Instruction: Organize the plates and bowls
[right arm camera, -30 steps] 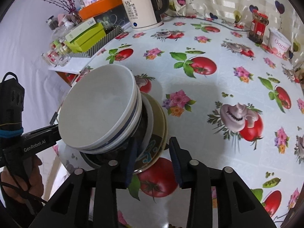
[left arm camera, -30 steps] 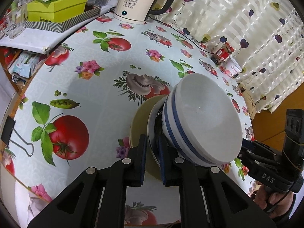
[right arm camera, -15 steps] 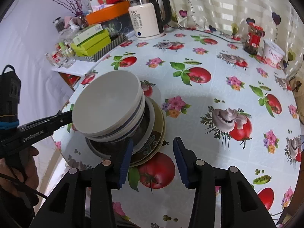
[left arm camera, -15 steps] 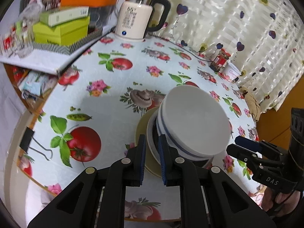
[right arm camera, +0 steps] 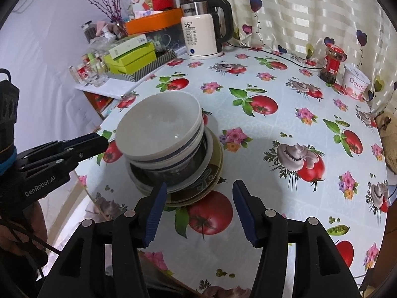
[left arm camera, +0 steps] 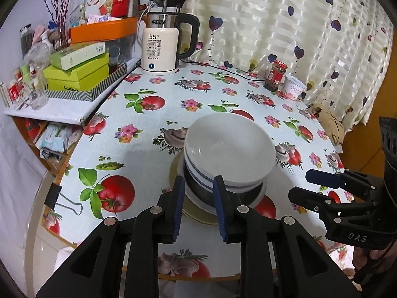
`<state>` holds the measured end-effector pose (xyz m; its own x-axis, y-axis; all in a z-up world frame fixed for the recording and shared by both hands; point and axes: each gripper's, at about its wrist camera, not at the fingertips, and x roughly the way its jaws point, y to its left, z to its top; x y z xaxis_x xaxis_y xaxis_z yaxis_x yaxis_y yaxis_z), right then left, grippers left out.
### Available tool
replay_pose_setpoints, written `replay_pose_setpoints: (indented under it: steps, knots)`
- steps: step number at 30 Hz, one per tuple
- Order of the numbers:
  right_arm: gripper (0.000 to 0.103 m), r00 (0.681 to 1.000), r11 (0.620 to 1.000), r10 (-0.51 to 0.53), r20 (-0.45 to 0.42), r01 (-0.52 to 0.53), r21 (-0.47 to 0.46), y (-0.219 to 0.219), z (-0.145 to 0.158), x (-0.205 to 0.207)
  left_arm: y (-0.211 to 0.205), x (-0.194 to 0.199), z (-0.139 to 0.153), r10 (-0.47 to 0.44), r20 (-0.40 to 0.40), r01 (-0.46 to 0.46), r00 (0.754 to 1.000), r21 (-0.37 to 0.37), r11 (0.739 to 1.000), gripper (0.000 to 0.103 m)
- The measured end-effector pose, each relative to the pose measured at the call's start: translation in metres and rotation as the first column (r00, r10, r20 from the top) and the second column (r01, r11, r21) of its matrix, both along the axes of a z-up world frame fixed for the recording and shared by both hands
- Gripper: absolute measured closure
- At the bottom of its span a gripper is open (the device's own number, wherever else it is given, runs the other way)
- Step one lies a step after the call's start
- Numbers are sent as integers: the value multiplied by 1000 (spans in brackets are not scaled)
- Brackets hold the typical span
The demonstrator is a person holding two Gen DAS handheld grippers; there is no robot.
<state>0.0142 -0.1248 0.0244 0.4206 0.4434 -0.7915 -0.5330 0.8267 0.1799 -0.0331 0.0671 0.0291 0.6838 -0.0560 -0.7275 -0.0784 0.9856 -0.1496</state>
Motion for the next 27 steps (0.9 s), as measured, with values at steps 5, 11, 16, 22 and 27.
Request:
replay_pose_setpoints:
  steps: [5,11,16,22,27]
  knots:
    - [47,1000,1000,3,12,-3,7,-3,3,-9,-9,-7,2,-4,5,4,1000,32,999,77]
    - [47,1000,1000,1,14,-2,9,-6,3,-14,-14,-10,3,-7,7,7,1000,45,999,77]
    - [47,1000,1000,2,15,-2,8,-6,2,-15,-15,-10,0,-6,3,5,1000,45,999,77]
    - [45,1000,1000,1,11,-1,5,-7,2,-17,-15,-10,-4,-4,-2,4,1000,39,999,77]
    - [42,1000,1000,2,11,-2,1,-5,2,-19,-12,-8,-7,0,-8,0,1000,33,999,77]
